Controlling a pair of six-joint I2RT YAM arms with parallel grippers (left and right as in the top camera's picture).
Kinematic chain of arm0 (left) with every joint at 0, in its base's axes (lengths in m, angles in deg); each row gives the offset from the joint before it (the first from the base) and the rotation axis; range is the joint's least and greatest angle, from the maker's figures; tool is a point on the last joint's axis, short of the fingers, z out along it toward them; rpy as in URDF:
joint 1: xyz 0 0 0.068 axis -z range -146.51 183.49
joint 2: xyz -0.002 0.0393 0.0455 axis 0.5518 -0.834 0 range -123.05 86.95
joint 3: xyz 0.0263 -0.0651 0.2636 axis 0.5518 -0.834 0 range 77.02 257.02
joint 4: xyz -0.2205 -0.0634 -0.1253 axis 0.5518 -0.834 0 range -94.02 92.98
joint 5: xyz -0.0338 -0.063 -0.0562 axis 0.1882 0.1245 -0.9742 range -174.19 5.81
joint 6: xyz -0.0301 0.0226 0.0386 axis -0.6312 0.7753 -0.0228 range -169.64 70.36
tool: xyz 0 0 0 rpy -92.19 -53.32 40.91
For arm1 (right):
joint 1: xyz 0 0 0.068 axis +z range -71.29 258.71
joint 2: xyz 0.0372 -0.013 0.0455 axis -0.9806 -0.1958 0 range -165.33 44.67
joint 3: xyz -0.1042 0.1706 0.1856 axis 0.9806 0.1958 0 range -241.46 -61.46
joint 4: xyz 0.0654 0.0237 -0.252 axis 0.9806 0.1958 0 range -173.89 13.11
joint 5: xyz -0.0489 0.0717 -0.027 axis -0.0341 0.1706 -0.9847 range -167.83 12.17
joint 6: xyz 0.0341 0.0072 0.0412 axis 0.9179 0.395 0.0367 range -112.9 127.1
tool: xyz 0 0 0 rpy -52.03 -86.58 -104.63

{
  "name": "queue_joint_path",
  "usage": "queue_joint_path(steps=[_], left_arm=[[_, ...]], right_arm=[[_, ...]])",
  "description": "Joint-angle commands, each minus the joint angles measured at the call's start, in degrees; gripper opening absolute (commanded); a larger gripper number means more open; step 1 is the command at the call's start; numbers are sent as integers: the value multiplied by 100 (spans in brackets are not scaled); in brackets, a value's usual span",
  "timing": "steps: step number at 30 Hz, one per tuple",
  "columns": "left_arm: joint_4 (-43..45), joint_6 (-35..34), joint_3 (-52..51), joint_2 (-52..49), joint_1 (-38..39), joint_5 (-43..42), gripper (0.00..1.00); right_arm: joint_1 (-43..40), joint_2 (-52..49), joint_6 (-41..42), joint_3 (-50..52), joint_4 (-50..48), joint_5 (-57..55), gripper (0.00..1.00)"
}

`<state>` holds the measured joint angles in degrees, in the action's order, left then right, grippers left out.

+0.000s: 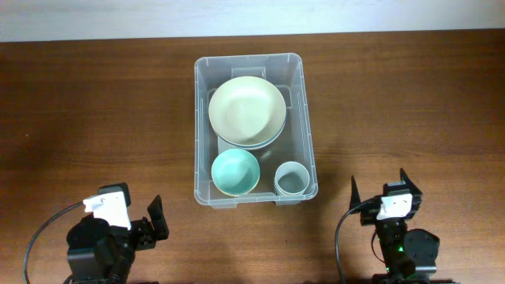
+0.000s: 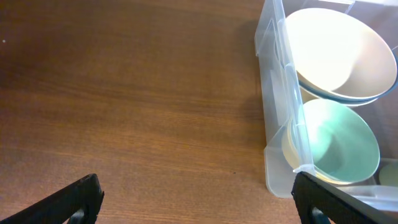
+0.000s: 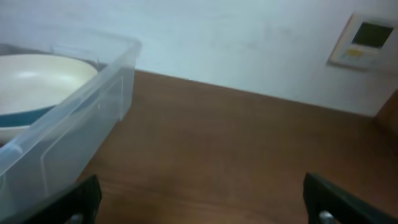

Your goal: Pack container

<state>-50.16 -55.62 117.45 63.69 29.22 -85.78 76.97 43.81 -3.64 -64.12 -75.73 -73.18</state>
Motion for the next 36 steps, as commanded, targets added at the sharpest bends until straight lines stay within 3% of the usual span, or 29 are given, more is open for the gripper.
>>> queue_joint_path(steps=[1,6,19,36], left_arm=[[9,92,-20,46,-28,-61,99],[9,92,-20,46,-28,-61,99],[-11,92,-20,46,-28,-61,99],[-11,90,-20,46,-28,-61,99]], right_arm=[[-33,66,-31,50,-7,-28,99],[-33,68,492,52,15,-389,99],[-17,66,831,52,22,-404,99],[-17,66,824,52,20,-662,99]])
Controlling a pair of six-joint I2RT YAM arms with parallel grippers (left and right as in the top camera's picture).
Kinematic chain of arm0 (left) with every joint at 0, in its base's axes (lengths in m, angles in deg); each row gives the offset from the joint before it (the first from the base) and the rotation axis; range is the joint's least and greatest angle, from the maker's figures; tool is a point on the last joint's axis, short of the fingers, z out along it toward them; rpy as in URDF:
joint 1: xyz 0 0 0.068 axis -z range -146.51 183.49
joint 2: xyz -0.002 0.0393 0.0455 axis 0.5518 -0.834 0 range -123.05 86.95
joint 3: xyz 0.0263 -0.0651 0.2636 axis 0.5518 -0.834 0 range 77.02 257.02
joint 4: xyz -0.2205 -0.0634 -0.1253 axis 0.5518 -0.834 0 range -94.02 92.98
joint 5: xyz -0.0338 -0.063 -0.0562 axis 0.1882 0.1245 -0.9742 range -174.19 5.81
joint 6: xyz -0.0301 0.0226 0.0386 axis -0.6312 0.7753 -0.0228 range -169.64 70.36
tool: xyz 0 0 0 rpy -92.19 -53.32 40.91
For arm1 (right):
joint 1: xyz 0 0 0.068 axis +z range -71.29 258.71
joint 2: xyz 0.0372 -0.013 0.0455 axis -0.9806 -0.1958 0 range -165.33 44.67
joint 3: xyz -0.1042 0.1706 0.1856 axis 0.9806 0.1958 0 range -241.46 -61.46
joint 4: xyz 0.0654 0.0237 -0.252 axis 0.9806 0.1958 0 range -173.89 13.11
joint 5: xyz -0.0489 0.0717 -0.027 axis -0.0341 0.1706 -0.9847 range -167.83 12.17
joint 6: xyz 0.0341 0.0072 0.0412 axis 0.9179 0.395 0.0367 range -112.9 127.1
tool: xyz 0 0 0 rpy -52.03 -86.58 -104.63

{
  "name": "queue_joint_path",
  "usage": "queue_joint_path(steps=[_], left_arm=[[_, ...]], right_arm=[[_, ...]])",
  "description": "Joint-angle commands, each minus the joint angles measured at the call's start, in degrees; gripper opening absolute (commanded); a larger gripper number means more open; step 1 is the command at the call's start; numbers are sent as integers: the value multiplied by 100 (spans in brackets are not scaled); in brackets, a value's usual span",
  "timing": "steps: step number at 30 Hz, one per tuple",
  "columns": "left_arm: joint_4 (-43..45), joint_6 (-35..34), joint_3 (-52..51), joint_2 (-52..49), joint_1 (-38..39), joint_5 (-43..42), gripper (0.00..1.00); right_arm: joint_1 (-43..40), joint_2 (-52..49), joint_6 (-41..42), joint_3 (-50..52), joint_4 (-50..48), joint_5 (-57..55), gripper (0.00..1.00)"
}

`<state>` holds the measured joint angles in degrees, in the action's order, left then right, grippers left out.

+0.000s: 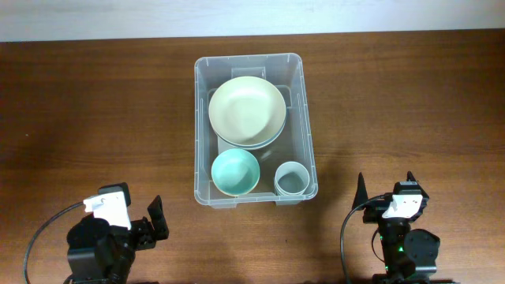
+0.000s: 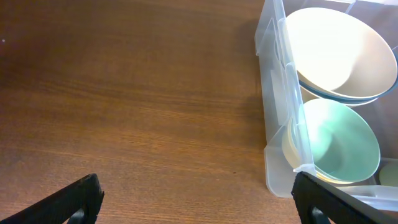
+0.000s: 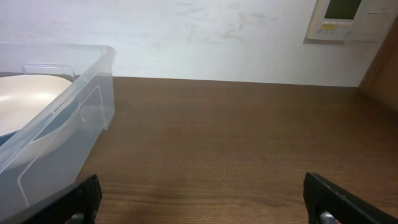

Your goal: Pack container

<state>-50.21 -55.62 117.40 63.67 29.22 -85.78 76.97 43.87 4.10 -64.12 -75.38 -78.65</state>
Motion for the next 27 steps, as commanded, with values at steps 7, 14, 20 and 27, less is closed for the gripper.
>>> queue_joint_path(steps=[7,14,20,27], left_arm=[[-7,92,-15,48,-28,-61,99],[-7,92,-15,48,-28,-61,99],[-7,92,-15,48,-28,-61,99],[-44,90,-101,94,-28,-83,99]], right_arm=[[-17,59,52,52,-15,-116,99],[-17,59,52,52,-13,-116,99],[-17,59,50,52,-13,-116,99],[-17,59,52,50,-13,-116,99]])
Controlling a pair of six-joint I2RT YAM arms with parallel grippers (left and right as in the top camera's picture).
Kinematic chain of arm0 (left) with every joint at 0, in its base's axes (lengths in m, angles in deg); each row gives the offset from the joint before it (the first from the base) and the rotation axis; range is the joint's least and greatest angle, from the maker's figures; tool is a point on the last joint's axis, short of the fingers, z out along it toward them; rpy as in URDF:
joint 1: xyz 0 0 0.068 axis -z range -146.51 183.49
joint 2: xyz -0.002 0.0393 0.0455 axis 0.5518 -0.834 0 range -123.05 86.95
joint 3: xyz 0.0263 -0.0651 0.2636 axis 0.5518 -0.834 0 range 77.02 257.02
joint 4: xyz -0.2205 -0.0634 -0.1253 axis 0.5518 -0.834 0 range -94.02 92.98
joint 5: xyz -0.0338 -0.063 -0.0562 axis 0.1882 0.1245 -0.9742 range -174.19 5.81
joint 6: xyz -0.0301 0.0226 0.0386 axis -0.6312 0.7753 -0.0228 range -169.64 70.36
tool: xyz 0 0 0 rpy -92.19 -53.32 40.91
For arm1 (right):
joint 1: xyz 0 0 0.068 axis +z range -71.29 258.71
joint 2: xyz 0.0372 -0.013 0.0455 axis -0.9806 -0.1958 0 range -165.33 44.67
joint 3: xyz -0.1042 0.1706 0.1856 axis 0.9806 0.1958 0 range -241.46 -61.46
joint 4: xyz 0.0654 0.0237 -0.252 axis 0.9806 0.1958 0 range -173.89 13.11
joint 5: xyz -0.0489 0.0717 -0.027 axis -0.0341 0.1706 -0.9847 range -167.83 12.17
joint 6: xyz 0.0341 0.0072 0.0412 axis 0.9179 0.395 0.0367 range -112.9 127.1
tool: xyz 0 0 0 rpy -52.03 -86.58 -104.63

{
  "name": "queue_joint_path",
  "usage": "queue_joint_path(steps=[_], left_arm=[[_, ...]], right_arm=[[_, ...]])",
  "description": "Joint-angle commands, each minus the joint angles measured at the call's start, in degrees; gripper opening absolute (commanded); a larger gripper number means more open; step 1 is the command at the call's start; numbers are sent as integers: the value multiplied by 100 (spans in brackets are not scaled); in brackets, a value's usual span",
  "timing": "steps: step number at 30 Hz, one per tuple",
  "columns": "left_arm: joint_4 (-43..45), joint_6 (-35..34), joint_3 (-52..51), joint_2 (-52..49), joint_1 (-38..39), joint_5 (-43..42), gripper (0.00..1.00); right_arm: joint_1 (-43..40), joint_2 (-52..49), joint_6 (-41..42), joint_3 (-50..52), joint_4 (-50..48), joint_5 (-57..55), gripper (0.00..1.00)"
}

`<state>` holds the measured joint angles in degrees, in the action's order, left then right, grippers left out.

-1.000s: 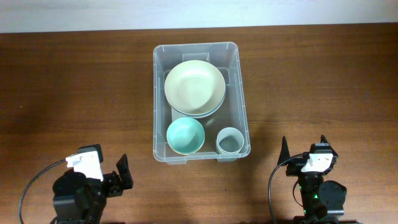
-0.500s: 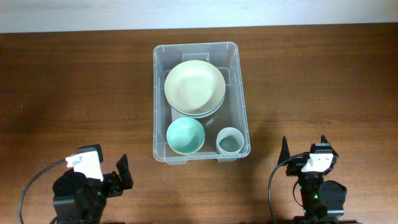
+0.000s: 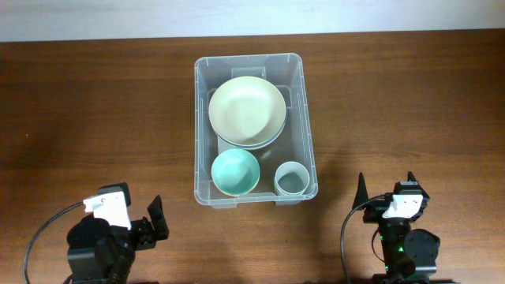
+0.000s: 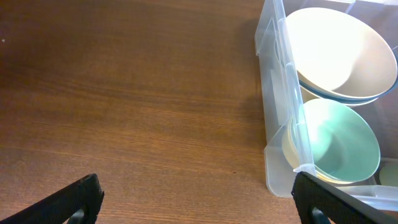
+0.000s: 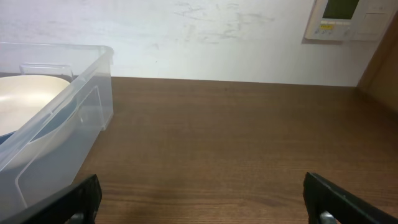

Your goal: Pack container

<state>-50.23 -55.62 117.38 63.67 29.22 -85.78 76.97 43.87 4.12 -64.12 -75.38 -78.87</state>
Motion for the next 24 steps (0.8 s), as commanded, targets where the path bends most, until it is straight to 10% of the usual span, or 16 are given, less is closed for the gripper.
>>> queue_joint_path(steps=[1,11,24], left_arm=[[-37,92,-173,125,-28,-68,100],[1355,310,-1792,1578,-28,-17,99],[6341,1130,-3991,1926,-24,-603,100]], right_arm=[[-17,59,48,52,-13,-94,99],[-17,59,50,50,-13,-94,99],[-17,55,50,50,-13,-94,99]])
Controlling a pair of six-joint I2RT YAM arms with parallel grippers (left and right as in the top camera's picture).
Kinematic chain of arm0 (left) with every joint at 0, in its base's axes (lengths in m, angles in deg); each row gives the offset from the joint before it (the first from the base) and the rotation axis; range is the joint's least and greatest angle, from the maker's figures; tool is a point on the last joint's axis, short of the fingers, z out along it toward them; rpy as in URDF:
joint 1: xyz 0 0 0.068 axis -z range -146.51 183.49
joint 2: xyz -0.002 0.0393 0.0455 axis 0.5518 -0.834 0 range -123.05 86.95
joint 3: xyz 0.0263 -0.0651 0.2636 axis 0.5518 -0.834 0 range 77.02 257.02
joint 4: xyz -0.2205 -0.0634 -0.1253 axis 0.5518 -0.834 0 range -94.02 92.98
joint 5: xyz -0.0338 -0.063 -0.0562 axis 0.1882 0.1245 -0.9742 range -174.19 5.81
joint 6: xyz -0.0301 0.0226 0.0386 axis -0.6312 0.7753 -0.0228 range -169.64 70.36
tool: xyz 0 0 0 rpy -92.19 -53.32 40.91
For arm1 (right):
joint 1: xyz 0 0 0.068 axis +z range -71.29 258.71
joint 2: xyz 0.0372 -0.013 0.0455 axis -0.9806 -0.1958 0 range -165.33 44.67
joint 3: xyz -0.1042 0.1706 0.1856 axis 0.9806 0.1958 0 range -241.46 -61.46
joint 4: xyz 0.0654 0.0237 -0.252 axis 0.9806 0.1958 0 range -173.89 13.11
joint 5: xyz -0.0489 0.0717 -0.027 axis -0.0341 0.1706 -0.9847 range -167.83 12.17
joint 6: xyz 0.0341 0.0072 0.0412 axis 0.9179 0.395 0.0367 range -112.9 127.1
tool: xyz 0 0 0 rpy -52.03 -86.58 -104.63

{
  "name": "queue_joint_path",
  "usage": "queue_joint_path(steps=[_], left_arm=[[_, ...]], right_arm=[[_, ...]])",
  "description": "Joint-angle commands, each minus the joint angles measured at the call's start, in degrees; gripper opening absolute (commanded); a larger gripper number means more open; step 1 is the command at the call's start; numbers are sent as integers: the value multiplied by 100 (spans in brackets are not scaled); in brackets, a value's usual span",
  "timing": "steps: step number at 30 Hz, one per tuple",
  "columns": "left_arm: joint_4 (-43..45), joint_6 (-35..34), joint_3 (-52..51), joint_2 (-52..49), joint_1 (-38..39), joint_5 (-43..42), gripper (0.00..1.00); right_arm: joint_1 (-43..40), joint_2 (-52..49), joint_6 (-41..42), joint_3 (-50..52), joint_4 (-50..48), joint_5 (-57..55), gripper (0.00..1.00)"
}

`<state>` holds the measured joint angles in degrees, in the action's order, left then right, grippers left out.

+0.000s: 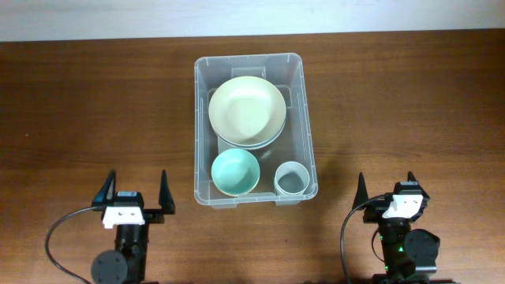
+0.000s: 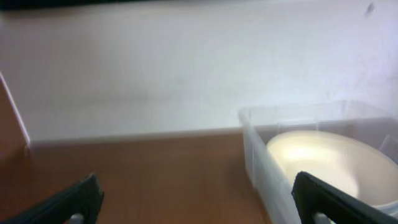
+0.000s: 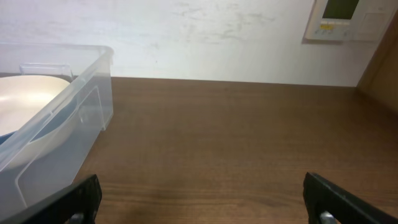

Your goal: Pack container

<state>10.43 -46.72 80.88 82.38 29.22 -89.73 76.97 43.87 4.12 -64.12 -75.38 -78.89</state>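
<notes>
A clear plastic container (image 1: 304,126) stands mid-table. Inside it a cream bowl (image 1: 247,110) rests on a blue-rimmed one, with a mint bowl (image 1: 235,171) and a pale cup (image 1: 291,178) in front. My left gripper (image 1: 134,195) sits open at the front left, level with the table, nothing between its fingers; its wrist view shows the container (image 2: 258,158) and cream bowl (image 2: 317,158) to the right. My right gripper (image 1: 386,187) rests open at the front right, empty, with the container (image 3: 93,109) to its left.
The white wall (image 3: 186,31) runs behind the brown table (image 1: 95,102), with a wall panel (image 3: 345,18) at the upper right of the right wrist view. Both arm bases stand at the front edge.
My left arm has swung from a downward tilt beside the container's front left corner to a level, squared pose facing the wall. The right arm and the container's contents are unchanged.
Both grippers were open and empty at the front with the bowls and cup inside the container. My right arm then drew back to a level pose and stayed there. Now my left arm has levelled as well.
</notes>
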Motion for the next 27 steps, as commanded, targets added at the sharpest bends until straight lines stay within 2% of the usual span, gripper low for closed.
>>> queue_joint_path(steps=[1,5,9,19,22,27], left_arm=[[260,291,-334,55,-24,-232,99],[-212,693,-334,125,-13,-264,99],[-1163,638,-334,284,-13,-251,100],[-1134,516,-334,428,-13,-199,99],[-1145,160,-339,428,-13,-24,100],[-1156,50,-339,428,-13,57,99]], right_arm=[[-17,55,50,50,-13,-92,99],[-17,55,50,50,-13,-92,99],[-17,55,50,50,-13,-92,99],[-17,55,50,52,-13,-92,99],[-17,55,48,50,-13,-92,99],[-17,55,50,50,-13,-92,99]])
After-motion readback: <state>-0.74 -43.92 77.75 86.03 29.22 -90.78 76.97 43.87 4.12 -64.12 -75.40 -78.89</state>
